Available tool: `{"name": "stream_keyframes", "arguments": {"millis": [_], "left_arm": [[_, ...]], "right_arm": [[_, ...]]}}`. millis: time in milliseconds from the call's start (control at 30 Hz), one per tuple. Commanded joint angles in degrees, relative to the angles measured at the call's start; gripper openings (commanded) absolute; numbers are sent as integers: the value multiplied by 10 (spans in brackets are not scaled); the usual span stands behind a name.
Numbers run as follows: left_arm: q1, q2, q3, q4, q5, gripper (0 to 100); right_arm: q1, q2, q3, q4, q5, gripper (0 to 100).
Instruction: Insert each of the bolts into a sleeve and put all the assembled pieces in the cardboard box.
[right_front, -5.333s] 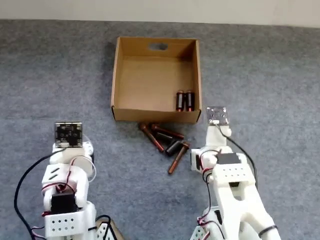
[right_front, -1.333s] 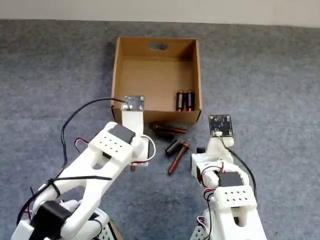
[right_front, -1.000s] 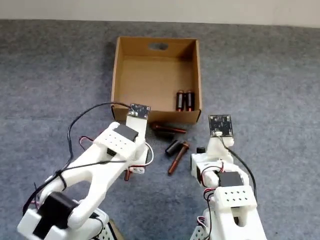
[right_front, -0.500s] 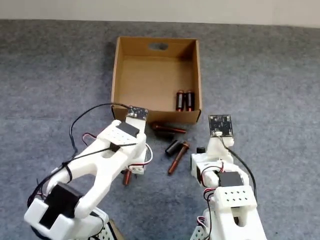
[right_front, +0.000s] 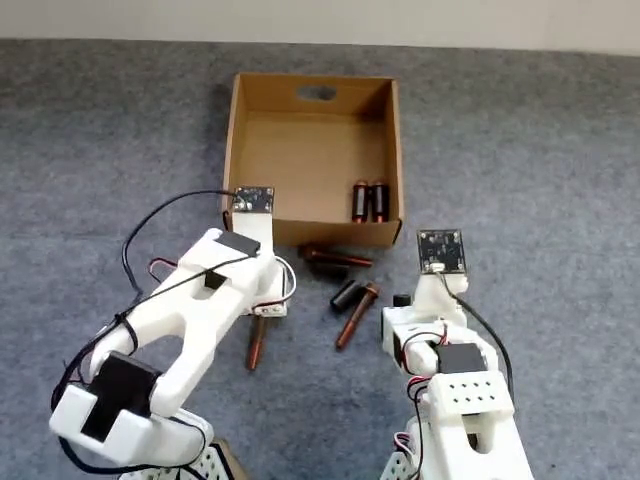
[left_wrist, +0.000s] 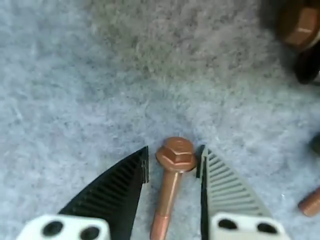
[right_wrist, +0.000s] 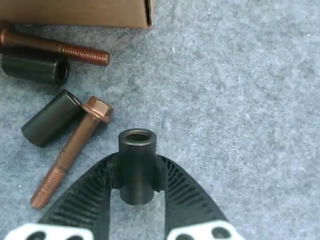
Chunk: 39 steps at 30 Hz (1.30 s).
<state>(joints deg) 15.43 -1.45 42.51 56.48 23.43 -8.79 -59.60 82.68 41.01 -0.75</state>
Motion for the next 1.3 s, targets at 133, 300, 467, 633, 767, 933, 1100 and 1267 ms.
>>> {"name": "stream_keyframes", "arguments": {"millis": [133,300,467,633,767,933,1100,1267], "left_arm": [[-7,19,-9,-9,3,14],[-7,18,-9,-9,3,9],[-6,18,-7,-6,2,9],[-4,18,-6,-6,2,9],[-4,16,-5,-6,2,9],[-3,-54,54,-32,2,9],[-7,-209,171,-120,0,9],[-3,-345,241,-131,2,9]], "right_arm": [[-2,-11,-2,-11,-4,6],[-2,-11,-2,-11,-4,6],[-2,-11,-2,-11,-4,6],[-2,-11,-2,-11,-4,6],[-2,-11,-3,-11,-4,6],[-2,-11,-3,-11,-4,6],[-2,-11,-3,-11,-4,6],[-2,-11,-2,-11,-4,6]]}}
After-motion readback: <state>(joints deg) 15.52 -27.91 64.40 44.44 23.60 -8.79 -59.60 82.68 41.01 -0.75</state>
